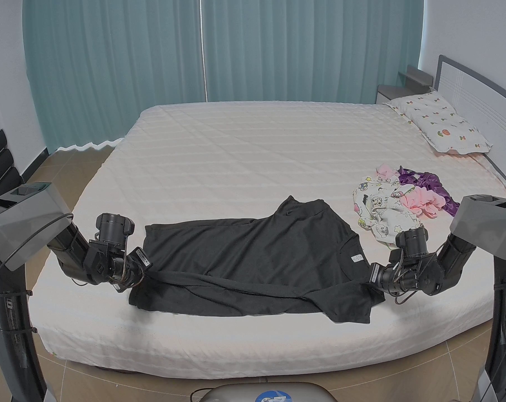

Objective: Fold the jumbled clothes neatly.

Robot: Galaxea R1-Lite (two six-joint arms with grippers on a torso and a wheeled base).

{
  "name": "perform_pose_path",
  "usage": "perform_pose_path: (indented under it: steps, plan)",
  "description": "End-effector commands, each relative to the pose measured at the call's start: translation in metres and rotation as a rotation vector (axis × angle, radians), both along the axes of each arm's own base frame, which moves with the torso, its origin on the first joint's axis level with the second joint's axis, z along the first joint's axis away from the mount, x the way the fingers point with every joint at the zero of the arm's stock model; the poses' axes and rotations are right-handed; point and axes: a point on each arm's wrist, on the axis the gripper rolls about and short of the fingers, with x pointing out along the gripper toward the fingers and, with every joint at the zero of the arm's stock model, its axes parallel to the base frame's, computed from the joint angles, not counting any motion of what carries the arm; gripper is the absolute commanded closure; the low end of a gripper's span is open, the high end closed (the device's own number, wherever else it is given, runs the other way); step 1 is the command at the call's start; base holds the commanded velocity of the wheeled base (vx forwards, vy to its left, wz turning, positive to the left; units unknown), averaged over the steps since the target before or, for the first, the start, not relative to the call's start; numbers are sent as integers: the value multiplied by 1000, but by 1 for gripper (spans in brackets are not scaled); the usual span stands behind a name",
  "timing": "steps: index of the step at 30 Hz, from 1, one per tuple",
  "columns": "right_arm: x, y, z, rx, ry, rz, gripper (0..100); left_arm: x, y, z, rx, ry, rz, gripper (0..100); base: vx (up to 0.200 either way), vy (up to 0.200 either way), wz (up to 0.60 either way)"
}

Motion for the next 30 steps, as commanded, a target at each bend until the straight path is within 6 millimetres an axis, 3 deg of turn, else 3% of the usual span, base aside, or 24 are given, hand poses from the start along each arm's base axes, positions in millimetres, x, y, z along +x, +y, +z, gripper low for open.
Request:
perform_pose_path:
  steps: [1,14,21,26,30]
  plan:
    - [-1,-5,11,5,-22,-15,100,0,0,-1,1,1,2,100,0,0,0]
    - [5,-26,41,52,-116,-106,100,2,0,2,3,-9,8,100,0,0,0]
    - [9,-26,47,86,-188,-128,100,5,-1,4,6,-16,2,100,0,0,0]
    - [1,-27,50,87,-180,-128,100,-3,0,10,8,14,3,100,0,0,0]
    - [-15,-31,63,99,-183,-127,100,-14,4,30,0,-8,7,100,0,0,0]
